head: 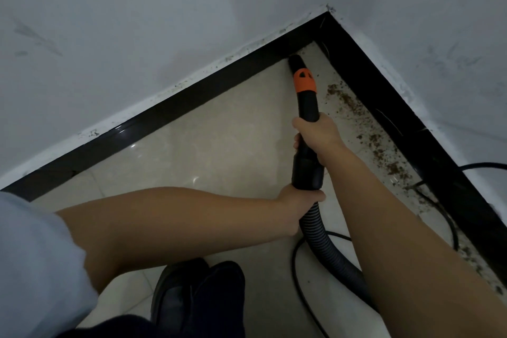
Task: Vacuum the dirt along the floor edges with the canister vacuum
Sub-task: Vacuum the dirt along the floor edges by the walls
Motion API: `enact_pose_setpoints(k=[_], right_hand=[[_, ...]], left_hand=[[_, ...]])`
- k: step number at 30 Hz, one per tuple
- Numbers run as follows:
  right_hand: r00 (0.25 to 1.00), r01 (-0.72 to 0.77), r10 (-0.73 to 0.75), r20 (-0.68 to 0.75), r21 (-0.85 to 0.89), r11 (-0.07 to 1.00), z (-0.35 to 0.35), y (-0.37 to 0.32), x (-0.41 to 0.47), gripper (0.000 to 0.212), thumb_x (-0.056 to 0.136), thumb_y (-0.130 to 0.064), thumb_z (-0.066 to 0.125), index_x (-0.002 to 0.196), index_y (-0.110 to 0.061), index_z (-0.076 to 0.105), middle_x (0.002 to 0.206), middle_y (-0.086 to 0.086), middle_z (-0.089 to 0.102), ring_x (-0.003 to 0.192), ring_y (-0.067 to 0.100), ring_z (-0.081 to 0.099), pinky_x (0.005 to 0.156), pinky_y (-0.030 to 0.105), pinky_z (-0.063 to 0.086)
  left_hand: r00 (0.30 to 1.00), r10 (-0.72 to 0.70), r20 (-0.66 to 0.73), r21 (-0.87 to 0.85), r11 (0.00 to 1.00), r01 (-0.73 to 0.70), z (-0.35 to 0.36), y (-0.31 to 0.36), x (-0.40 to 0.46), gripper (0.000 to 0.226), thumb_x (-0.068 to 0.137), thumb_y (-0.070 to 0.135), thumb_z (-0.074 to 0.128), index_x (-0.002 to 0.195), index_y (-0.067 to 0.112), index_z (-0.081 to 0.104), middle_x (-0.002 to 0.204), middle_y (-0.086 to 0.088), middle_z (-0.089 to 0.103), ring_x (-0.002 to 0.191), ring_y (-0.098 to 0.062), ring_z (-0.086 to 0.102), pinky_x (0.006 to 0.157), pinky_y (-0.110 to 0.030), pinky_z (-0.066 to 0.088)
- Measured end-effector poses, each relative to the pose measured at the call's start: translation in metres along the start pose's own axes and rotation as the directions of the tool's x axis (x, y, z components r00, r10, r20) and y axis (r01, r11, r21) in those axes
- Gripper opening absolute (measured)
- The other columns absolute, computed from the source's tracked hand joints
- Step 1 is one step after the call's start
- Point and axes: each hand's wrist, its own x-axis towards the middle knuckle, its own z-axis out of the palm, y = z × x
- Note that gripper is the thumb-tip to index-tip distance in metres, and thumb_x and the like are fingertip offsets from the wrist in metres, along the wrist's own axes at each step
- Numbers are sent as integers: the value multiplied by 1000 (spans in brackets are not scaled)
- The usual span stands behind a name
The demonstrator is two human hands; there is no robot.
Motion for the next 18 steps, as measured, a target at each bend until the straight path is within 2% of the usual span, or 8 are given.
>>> enact_pose_setpoints(k=[3,5,7,9,13,18], right_hand=[[999,-2,2,-44,10,1000,-11,-4,14,11,87,-13,58,89,-12,47,63,8,52,47,18,51,42,22,47],[998,-11,12,-65,20,1000,-20,-9,21,11,87,-13,59,91,-10,48,64,8,53,47,18,52,44,24,48],[997,-26,29,-66,44,999,-27,-16,29,13,87,-12,59,95,-8,48,64,9,52,48,19,52,47,27,49],[998,-31,33,-51,30,999,-32,-22,33,11,87,-11,59,89,-9,48,62,9,51,45,18,51,46,26,48],[998,-43,43,-37,-10,999,-32,-31,37,12,88,-11,59,82,-10,48,62,8,52,46,18,51,45,25,48],[999,-37,37,-21,-21,999,-29,-33,31,15,88,-11,59,78,-11,47,62,8,52,47,18,50,42,22,47]], left_hand=[[998,-24,60,-52,998,27,5,9,6,22,84,8,65,104,9,56,81,-2,54,77,-17,53,80,-29,45],[997,-22,80,-66,997,27,11,19,5,26,84,8,65,108,10,57,82,-3,53,79,-18,53,80,-28,42],[996,-25,84,-67,997,30,16,29,9,37,84,8,66,119,5,57,86,-5,54,90,-22,53,82,-29,43],[996,-30,87,-64,997,36,20,37,10,37,84,8,66,119,5,57,88,-5,54,92,-23,52,81,-29,43],[995,-27,94,-88,995,35,23,47,10,22,84,7,65,102,9,54,79,-4,50,72,-16,49,68,-28,43],[996,-16,85,-106,994,25,22,42,6,23,83,9,67,102,10,53,80,-3,51,70,-14,48,79,-27,41]])
